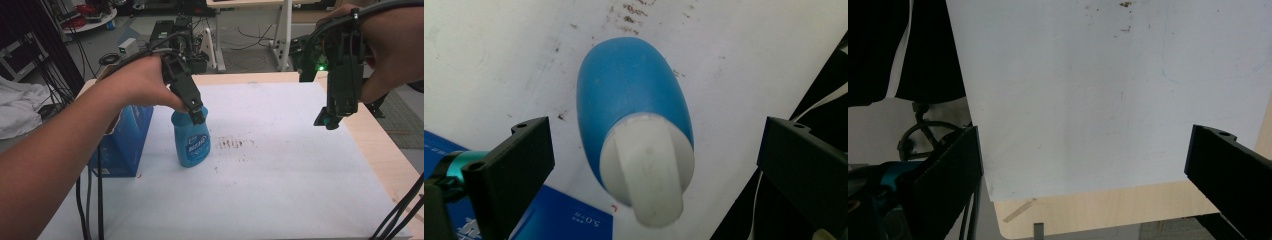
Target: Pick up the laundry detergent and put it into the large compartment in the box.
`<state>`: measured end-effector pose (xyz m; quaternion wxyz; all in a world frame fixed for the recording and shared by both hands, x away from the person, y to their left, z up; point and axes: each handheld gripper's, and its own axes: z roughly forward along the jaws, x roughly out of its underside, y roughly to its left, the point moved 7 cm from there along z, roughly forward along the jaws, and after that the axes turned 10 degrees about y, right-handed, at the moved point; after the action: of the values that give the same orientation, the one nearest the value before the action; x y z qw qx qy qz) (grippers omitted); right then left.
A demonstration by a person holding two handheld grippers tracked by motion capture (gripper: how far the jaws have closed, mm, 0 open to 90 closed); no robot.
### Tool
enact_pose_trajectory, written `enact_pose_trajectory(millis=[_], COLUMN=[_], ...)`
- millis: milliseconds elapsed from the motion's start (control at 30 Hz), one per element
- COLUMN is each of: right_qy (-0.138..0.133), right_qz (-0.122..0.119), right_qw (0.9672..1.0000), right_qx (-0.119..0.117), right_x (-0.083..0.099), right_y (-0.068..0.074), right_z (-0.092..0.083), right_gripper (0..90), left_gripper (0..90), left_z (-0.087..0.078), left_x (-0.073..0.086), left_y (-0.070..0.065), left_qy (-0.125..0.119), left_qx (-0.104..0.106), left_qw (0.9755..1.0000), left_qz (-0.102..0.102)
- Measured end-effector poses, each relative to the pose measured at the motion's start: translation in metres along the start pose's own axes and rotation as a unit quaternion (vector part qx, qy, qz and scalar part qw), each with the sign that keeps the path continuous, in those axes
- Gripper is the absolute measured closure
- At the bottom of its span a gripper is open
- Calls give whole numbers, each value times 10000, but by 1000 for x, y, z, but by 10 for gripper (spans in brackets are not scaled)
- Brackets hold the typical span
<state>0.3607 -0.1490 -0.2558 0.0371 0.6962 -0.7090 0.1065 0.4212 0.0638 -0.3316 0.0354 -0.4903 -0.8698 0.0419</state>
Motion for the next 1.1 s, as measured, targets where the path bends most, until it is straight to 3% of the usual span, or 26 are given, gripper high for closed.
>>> enact_pose_trajectory(millis=[133,333,500,833,1100], right_qy=[18,23,3,-15,-19], right_qz=[-51,-105,-54,-62,-70], right_qw=[10000,9999,10000,10000,10000], right_qx=[5,18,21,21,10], right_x=[-3,-4,-4,-5,-4], right_y=[1,1,1,1,0], right_z=[0,1,0,2,4], right_gripper=[11,11,12,12,12], left_gripper=[17,17,17,17,26], left_z=[8,21,30,35,37], left_x=[-4,-8,-9,-13,-14], left_y=[-2,-2,-1,1,3], left_qy=[89,234,394,376,382], left_qx=[40,-49,-169,-242,-231], left_qw=[9999,9997,9989,9974,9968], left_qz=[-43,-47,-187,-564,-667])
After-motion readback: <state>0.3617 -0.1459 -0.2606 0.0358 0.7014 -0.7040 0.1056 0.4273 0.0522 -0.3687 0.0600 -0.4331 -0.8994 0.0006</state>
